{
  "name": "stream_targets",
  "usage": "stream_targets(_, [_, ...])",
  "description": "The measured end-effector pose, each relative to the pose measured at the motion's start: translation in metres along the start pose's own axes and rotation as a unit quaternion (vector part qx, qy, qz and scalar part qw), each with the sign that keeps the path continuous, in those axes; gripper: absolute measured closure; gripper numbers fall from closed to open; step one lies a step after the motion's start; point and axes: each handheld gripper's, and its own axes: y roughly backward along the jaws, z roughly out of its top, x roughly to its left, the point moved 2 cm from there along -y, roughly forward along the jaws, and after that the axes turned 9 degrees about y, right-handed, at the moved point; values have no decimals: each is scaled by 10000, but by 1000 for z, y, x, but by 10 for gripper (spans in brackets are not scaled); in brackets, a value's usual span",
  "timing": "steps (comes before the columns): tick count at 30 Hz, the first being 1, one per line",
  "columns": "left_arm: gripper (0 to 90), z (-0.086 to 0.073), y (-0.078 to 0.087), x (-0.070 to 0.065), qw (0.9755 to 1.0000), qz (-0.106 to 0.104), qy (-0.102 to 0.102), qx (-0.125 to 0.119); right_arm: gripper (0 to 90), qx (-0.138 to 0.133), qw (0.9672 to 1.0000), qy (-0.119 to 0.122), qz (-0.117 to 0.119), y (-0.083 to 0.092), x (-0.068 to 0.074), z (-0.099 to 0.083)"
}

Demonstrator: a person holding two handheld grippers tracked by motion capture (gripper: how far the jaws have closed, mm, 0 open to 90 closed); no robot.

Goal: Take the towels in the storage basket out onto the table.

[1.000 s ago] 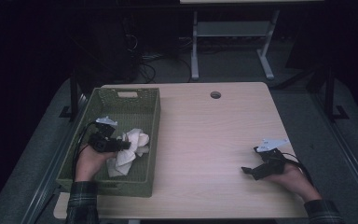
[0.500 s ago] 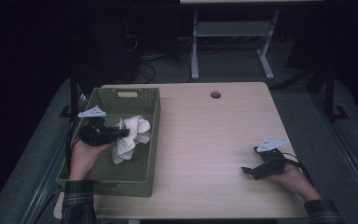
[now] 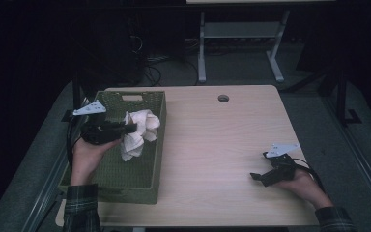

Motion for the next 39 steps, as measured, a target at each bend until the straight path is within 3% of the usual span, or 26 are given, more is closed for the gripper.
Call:
stream_targets(13, [751,22,-12,-30,9984,-445,-230,-245,0,0,10000,1,1,0,0,0])
stream_targets(26, [751,33,-32,-53,9961,-757,-390,-244,0,-2,10000,8,1,0,0,0])
stream_targets(39, [751,39,-70,-81,9921,-1133,-537,-53,0,-2,10000,7,1,0,0,0])
